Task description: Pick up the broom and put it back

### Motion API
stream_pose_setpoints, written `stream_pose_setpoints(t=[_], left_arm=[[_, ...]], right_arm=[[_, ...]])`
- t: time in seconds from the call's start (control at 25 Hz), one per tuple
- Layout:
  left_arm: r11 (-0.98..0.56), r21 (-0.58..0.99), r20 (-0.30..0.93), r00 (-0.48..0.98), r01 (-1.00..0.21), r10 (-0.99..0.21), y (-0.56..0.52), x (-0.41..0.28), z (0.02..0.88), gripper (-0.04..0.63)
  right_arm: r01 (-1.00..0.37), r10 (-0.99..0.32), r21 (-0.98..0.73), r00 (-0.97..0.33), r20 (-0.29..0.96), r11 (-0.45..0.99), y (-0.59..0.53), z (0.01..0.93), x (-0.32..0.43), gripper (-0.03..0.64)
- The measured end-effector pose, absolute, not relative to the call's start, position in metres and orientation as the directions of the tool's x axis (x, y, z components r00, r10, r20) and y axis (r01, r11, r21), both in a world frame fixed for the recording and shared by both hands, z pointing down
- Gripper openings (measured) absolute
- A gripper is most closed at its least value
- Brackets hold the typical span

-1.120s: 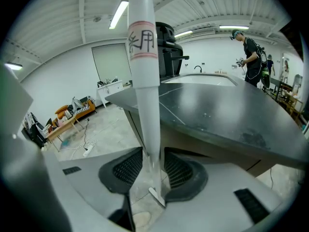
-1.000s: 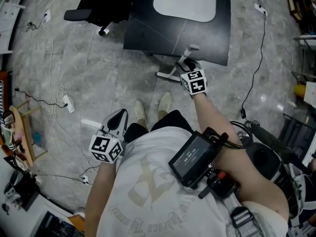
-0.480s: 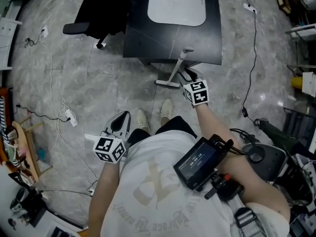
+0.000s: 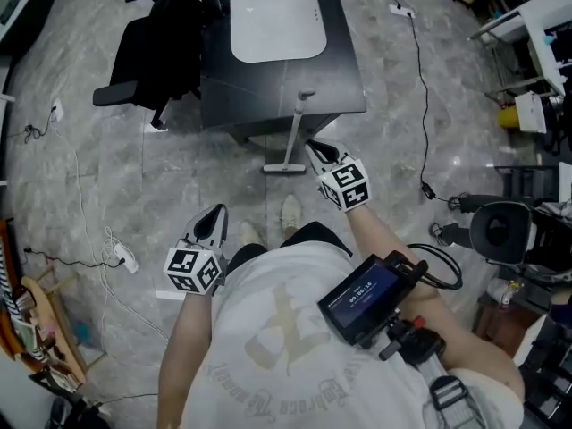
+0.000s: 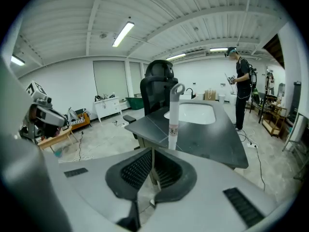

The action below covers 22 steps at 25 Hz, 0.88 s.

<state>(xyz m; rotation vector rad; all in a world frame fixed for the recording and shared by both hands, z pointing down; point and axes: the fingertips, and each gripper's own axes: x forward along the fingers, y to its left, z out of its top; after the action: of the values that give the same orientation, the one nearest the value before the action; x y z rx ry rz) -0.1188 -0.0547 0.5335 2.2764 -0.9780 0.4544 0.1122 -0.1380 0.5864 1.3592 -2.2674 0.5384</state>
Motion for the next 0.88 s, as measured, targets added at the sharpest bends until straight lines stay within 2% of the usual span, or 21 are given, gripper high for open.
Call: stream_pose_setpoints(t=[0.4,0.88], left_arm=[[-0.649,0.397,0.460,0.753,-0.649,-0.471,-0.064,-0.110,0.519,0.011],[-0.708,0.413,0.447,0.805,-0.573,-0.391,-0.043,-0.117,0.522,0.011]], right_arm=[[-0.845,-0.739,-0.184,-0.530,0.415,0.503,-0.090,0.504,0.074,0.017],[-0.874,-0.803,-0.238,-0.483,0.349,0.423,-0.029,0.477,0.058,0.017]])
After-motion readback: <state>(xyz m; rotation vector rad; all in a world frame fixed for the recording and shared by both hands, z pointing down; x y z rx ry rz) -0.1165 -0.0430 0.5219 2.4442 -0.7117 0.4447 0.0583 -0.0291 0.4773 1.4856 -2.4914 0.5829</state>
